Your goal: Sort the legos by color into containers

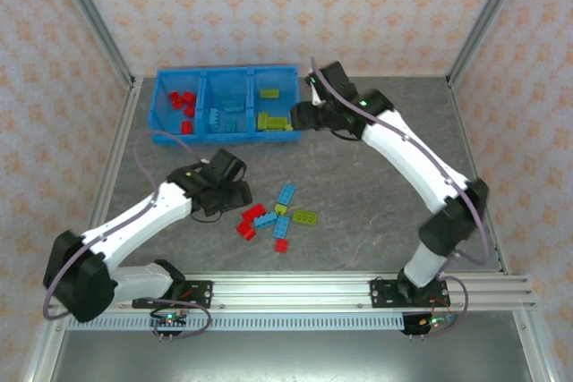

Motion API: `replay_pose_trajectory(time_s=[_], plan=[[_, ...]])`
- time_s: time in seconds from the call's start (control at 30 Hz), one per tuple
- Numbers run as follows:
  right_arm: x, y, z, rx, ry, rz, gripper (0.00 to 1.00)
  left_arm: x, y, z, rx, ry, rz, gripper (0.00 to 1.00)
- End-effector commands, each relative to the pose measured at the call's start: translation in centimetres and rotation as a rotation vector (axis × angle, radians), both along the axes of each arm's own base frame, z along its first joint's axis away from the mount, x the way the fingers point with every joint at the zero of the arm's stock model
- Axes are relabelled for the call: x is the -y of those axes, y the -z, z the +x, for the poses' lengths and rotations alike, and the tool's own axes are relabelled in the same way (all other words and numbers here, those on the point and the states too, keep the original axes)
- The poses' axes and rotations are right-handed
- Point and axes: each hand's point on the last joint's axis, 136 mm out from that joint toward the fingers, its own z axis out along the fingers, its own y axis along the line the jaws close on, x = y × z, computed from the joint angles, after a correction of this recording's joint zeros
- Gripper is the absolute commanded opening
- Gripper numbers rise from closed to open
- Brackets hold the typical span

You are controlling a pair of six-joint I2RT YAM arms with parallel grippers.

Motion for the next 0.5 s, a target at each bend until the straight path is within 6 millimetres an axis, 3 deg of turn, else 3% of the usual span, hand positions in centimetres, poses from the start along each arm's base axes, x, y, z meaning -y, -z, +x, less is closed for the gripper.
replay_pose_trajectory(time_s=[0.0, 0.17, 0.37, 0.47], plan=[[3.0, 2.9, -2.5, -0.058, 0.063, -0.070, 0.75, 1.0, 1.9, 0.7, -0.001, -0.133, 0.009, 0.77], [5.4, 4.2, -4.9, -0.073, 0.105, -0.088, 0.80, 3.2, 4.2, 1.5, -0.050, -0.187, -0.008, 0.89], [5.8, 4.1, -5.3, -0.082, 0.101, -0.111, 0.81, 3.6, 5.7, 2.4, -0.071, -0.199, 0.025, 0.90], [5.8, 3.8, -5.1, -0.072, 0.089, -0.121, 0.81, 4.8, 6.6, 2.7, -0.102, -0.176, -0.003, 0.86]])
